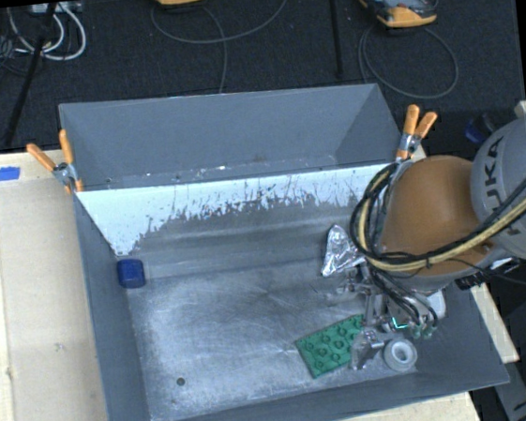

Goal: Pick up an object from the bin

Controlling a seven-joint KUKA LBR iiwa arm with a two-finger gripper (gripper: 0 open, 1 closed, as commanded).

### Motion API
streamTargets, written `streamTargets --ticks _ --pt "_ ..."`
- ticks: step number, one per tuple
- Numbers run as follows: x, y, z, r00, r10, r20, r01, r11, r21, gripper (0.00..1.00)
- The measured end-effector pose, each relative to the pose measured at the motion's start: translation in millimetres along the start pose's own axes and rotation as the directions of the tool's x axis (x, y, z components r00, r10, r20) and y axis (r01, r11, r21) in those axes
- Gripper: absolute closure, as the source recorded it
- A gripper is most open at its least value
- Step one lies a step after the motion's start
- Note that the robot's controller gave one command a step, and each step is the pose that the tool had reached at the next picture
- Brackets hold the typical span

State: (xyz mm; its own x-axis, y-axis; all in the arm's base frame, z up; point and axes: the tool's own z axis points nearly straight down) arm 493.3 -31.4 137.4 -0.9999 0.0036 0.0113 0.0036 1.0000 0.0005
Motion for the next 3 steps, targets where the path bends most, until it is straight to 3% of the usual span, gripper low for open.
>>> streamTargets --ticks 1,3 --pt "-11.6 -45.9 67.2 0.999 -0.034 0.015 0.034 0.999 -0.002 0.00" --pt "-12.7 -44.6 63.8 0.999 -0.037 0.011 0.037 0.999 -0.001 0.00"
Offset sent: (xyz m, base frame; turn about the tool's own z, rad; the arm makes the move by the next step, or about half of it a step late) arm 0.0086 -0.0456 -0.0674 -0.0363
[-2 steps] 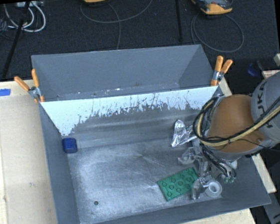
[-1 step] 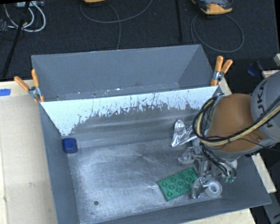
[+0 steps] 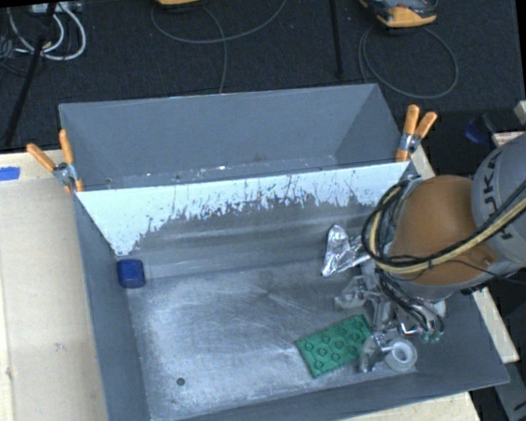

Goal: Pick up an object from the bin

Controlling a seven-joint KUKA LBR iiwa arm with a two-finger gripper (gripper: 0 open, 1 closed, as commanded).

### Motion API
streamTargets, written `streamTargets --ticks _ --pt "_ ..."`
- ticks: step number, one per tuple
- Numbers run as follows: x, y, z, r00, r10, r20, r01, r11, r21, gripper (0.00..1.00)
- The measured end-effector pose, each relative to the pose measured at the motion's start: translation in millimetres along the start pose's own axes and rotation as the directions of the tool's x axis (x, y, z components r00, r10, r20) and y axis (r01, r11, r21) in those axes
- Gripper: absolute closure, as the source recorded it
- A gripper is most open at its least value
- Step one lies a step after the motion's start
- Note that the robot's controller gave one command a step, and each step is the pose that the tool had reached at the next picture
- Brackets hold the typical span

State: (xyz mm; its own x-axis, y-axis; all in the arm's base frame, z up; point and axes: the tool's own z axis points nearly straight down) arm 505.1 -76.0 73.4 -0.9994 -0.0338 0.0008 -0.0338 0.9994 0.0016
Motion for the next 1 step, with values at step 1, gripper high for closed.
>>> streamTargets --ticks 1 --pt "-0.1 0.1 -0.4 1.000 -0.001 0.000 0.001 1.000 0.000 0.00"
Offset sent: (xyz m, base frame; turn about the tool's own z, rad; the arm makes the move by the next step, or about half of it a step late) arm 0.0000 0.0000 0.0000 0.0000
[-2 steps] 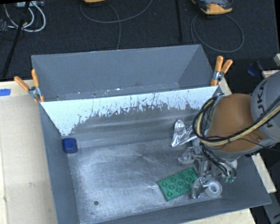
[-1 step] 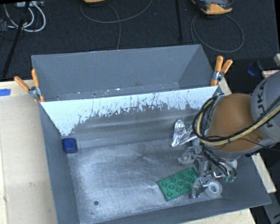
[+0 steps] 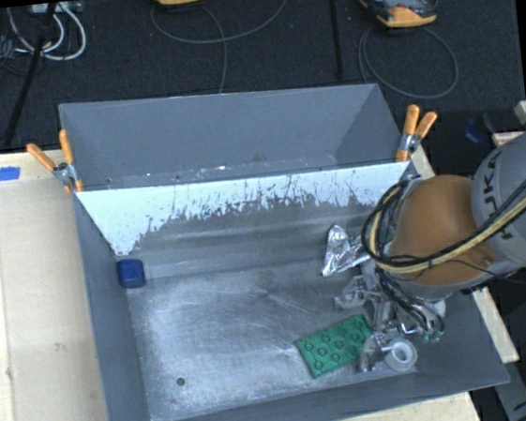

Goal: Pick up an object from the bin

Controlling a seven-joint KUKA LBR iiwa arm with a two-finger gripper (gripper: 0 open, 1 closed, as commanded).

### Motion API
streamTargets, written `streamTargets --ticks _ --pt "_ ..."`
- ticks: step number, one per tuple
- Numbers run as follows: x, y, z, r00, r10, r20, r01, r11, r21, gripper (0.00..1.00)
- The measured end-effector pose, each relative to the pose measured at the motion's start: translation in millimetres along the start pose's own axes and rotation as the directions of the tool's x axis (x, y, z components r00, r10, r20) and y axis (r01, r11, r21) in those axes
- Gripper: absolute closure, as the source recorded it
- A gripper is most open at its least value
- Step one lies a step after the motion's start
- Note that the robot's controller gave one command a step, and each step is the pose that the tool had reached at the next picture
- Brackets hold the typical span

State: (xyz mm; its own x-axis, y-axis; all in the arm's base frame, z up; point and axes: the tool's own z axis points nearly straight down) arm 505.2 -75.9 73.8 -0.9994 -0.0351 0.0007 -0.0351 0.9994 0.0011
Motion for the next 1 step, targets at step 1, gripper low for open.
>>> streamTargets --ticks 1 --pt "-0.1 0.1 -0.3 1.000 -0.002 0.000 0.002 1.000 0.000 0.00"
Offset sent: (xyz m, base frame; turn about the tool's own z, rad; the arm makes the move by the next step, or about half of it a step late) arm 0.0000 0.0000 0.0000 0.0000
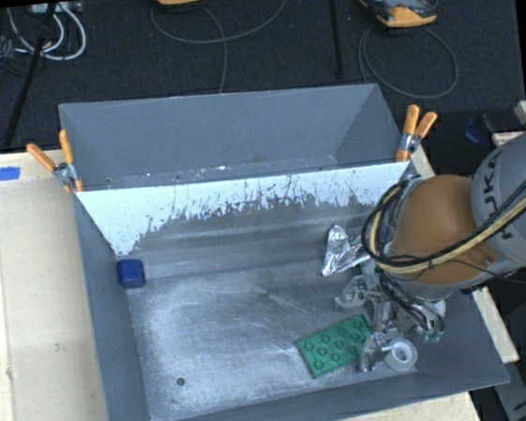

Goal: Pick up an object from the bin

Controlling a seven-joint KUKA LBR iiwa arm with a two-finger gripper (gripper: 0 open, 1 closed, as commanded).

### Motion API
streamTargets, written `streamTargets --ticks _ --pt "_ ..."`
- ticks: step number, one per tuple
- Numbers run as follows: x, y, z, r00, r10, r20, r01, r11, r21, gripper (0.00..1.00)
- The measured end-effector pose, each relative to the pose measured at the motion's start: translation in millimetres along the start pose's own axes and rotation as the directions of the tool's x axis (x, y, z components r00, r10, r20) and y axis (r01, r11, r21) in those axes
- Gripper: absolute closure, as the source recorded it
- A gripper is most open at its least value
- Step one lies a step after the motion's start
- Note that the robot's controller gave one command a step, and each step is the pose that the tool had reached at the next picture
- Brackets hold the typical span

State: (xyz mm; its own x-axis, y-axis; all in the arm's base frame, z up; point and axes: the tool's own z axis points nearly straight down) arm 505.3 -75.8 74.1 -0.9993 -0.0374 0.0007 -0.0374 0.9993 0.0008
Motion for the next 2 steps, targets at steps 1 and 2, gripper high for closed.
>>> streamTargets --ticks 1,2 --pt "-2.3 0 -2 1.000 -0.001 0.008 0.001 1.000 0.000 1.00" --pt "-4.2 1 -87 1.000 -0.002 0.008 0.002 1.000 0.002 1.00"
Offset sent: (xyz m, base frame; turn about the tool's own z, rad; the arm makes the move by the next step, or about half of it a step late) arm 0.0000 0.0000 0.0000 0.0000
